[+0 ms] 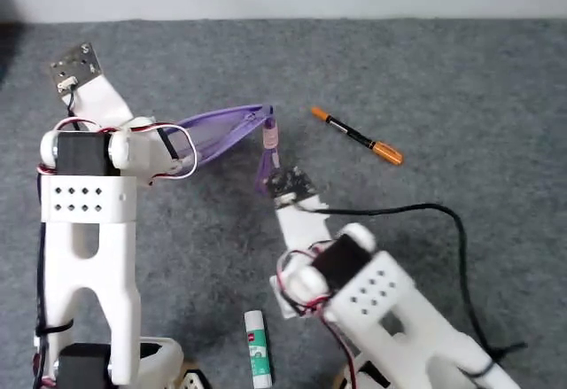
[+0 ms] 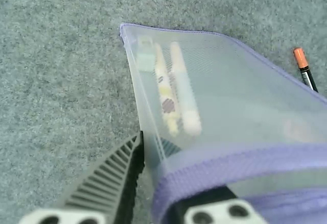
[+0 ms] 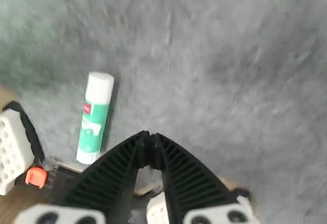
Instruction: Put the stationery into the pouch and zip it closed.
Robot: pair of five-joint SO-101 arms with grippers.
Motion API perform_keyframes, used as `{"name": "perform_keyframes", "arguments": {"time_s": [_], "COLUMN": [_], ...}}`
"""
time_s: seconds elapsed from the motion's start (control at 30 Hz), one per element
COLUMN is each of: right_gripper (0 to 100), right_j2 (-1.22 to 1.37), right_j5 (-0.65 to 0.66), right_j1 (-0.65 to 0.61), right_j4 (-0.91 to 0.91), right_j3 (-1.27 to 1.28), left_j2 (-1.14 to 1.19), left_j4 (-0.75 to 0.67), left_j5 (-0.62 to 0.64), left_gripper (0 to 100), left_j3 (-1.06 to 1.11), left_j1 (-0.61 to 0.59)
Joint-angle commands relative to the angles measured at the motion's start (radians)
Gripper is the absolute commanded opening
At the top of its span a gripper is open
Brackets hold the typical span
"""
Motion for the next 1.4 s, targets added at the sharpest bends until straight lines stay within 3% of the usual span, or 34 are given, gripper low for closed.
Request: {"name": "perform_keyframes", "arguments": {"time_s": [0.0,0.23,0.4,0.67,0.97,1.37], "right_gripper": [0.9,0.9,1.4,27.3,17.5,17.3], "right_j2": [0.101,0.259,0.272,0.280,0.321,0.659], "right_j5": [-0.084,-0.186,-0.196,-0.198,-0.190,-0.199], "right_j1": [-0.077,-0.206,-0.223,-0.305,-0.331,-0.317], "right_j4": [-0.073,-0.219,-0.245,-0.245,-0.381,-0.387], "right_j3": [-0.002,-0.002,-0.005,-0.040,-0.035,-0.132], "left_j2": [-0.002,-0.009,-0.009,-0.008,-0.002,-0.003], "left_j4": [-0.023,-0.021,-0.017,-0.023,-0.023,-0.023], "left_j5": [0.006,0.006,0.006,0.008,0.008,0.008], "left_gripper": [1,1,1,1,1,1], "left_j3": [-0.004,-0.008,-0.008,-0.008,-0.008,-0.008], "left_j1": [-0.008,-0.011,-0.012,-0.012,-0.011,-0.011]}}
